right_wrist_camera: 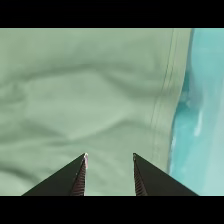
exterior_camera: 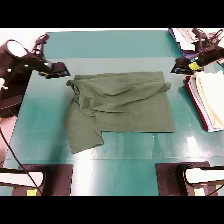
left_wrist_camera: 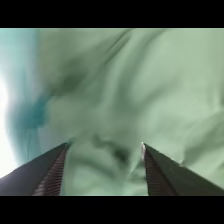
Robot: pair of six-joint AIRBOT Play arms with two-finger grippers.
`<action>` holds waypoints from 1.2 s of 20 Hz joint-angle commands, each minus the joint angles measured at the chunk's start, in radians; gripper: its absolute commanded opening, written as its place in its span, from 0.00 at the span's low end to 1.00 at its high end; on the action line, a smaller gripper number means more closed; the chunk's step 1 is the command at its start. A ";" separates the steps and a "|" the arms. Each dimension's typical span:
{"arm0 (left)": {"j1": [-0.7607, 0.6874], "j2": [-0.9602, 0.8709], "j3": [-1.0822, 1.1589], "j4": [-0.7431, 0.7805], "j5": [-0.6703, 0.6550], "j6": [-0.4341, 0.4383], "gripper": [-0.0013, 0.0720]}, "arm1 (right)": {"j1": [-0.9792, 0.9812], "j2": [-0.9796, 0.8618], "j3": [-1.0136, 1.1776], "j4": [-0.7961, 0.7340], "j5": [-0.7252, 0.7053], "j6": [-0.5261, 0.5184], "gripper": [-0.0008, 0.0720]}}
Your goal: Fold the shirts.
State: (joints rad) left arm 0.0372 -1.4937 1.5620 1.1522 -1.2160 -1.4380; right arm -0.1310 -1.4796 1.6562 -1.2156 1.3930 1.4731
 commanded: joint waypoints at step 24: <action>0.022 0.263 -0.715 -0.140 0.122 0.059 0.05 | -0.334 0.378 -0.673 0.062 0.051 -0.144 0.47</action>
State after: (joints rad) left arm 0.0616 -1.2312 0.8047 1.0119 -1.0618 -1.3746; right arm -0.3595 -1.1179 1.1000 -1.0672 1.4120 1.3354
